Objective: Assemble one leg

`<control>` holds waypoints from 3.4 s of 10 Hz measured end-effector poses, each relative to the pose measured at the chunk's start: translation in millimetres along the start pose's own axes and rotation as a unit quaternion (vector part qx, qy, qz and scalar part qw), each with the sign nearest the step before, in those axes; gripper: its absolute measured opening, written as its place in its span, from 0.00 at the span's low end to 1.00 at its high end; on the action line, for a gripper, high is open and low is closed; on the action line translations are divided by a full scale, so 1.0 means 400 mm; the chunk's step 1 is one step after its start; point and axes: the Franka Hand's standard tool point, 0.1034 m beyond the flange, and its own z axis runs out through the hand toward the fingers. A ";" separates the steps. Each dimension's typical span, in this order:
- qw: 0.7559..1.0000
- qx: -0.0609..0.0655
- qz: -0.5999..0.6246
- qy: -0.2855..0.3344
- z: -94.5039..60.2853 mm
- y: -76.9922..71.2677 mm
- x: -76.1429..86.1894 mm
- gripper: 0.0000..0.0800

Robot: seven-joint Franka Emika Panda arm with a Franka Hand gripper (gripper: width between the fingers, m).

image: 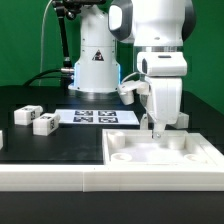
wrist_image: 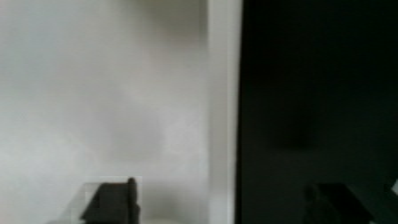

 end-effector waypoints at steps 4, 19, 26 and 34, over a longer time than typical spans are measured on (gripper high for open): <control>1.000 0.000 0.000 0.000 0.000 0.000 -0.001 0.81; 0.926 -0.020 0.375 0.022 -0.109 -0.081 0.145 0.81; 0.821 0.006 0.570 0.029 -0.092 -0.154 0.230 0.81; 0.806 0.138 0.550 -0.169 -0.059 -0.222 0.243 0.81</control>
Offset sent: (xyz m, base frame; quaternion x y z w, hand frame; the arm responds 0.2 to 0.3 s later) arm 0.0000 0.0000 0.0000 0.0000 0.0000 0.0000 1.0000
